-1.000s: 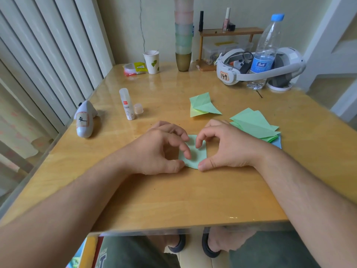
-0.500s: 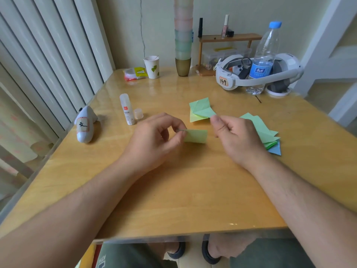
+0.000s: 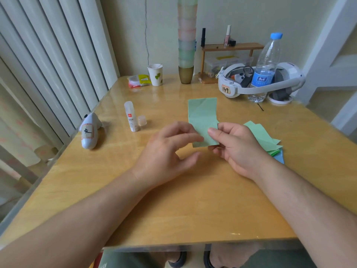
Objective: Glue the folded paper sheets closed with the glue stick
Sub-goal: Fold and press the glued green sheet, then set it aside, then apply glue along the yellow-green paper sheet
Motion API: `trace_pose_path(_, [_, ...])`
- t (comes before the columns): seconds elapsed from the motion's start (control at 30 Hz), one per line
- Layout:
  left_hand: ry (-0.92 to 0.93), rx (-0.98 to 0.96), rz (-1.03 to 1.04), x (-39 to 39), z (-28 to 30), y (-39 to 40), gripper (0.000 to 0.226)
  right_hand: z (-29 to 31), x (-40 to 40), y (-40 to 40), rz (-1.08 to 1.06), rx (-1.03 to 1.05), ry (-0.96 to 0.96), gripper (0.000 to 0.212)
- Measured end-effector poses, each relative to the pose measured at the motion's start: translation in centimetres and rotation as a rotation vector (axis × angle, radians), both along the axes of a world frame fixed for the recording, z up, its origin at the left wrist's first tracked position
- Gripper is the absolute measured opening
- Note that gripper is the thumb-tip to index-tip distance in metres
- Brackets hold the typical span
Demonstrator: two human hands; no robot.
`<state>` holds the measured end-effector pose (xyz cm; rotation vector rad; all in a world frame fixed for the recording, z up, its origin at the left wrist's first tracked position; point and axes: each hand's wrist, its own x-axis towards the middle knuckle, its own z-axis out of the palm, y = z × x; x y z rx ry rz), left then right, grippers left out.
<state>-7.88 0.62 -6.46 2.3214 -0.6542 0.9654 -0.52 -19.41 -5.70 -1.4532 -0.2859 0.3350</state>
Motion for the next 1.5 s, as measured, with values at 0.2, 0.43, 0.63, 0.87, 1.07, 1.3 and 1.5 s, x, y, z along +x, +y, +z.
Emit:
trace_pose_path(0.2, [0.294,-0.371,0.003,0.5,-0.2,0.0,0.026,-0.5,0.1,0.6,-0.042,-0.065,-0.067,0.009])
trace_pose_path(0.43, [0.759,-0.607,-0.061,1.2,-0.4,0.7,0.011,0.1,0.4,2.1,-0.002,-0.286,-0.234,0.008])
trace_pose_path(0.63, [0.740,-0.827,-0.025,2.9,2.6,3.0,0.016,2.6,2.3,5.0,-0.059,-0.269,-0.288,0.002])
trace_pose_path(0.87, [0.600,-1.144,0.221,7.4,2.9,2.5,0.017,3.9,7.2,12.6,-0.207,-0.121,-0.077,0.015])
trace_pose_path(1.07, [0.504,-0.816,0.392,8.0,-0.1,2.9,0.023,2.3,11.0,16.7,-0.201,-0.334,-0.072,0.019])
trace_pose_path(1.3, [0.627,-0.805,0.393,8.1,-0.1,3.0,0.023,0.7,11.5,17.4,-0.167,-0.481,-0.069,0.027])
trace_pose_path(1.5, [0.630,-0.795,0.396,7.9,0.0,2.9,0.026,1.4,10.5,16.6,-0.008,-0.492,-0.086,0.034])
